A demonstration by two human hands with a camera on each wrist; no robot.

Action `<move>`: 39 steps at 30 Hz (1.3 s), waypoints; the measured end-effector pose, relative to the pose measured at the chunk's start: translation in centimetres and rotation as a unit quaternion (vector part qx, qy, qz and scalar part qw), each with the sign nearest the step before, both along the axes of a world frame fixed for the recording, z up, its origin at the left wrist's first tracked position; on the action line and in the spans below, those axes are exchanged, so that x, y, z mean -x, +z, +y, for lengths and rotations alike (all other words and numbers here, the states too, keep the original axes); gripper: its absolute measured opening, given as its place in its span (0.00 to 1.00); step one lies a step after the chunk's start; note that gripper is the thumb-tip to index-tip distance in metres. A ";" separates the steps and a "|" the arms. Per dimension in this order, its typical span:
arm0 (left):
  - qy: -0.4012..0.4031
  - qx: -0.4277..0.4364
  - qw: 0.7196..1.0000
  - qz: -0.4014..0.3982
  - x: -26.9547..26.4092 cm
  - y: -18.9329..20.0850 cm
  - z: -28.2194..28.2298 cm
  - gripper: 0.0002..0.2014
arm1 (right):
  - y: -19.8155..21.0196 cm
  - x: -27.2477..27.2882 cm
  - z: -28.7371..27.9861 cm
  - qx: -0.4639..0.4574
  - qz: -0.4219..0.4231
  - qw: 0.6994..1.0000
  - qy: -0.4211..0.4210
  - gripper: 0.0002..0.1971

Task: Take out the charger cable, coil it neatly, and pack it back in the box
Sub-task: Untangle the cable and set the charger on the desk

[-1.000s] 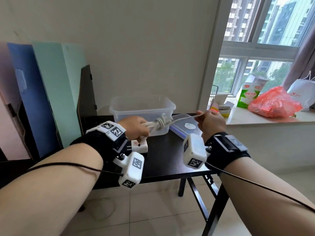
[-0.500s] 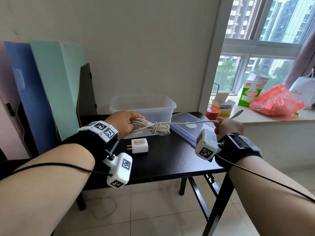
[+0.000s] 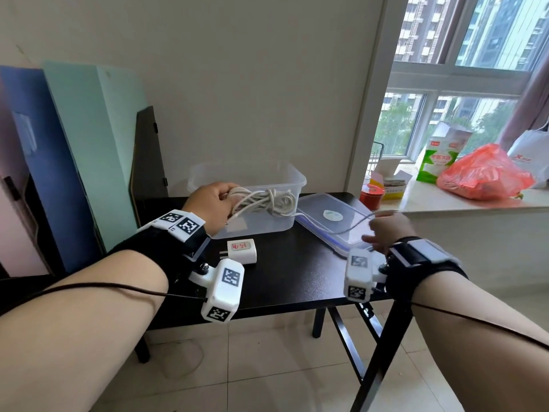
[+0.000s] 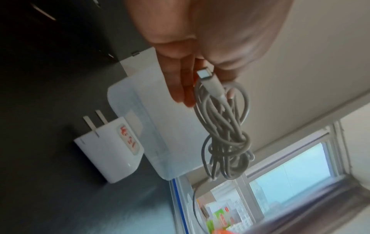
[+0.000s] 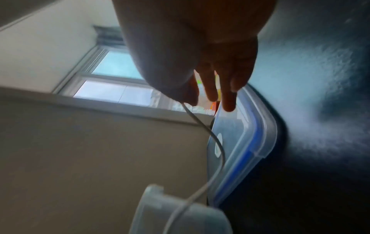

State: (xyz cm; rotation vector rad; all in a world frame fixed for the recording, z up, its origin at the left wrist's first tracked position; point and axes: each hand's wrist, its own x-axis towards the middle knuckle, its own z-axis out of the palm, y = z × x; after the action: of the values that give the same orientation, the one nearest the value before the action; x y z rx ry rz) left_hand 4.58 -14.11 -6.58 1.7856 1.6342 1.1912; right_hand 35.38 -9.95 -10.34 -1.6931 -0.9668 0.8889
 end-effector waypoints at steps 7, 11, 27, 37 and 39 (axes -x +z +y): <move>0.019 -0.076 0.996 0.045 -3.4 0.6 -0.1 0.09 | 3.1 6.5 -2.8 -0.064 -0.288 0.947 0.128 0.39; 0.033 -0.086 0.992 0.089 -3.8 0.9 -0.3 0.09 | 3.2 8.1 -3.4 -0.126 -0.165 0.936 0.286 0.38; -0.006 -0.053 0.985 0.166 -3.9 0.7 -1.5 0.06 | 2.8 8.6 -2.7 -0.159 -0.313 0.929 0.115 0.20; 0.064 -0.022 0.998 -0.018 -0.8 -0.1 0.1 0.05 | 0.9 3.6 -0.3 -0.091 0.107 0.989 -0.055 0.17; 0.072 -0.008 0.994 -0.078 -0.6 -0.3 0.3 0.04 | 1.2 2.9 -0.1 -0.123 0.187 0.973 -0.061 0.19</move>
State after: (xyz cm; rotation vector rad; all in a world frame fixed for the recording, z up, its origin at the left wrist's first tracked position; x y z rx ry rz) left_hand 5.18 -13.84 -6.93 1.5621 1.6883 1.3759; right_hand 32.52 -10.10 -9.19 -1.2999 -0.6787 0.9231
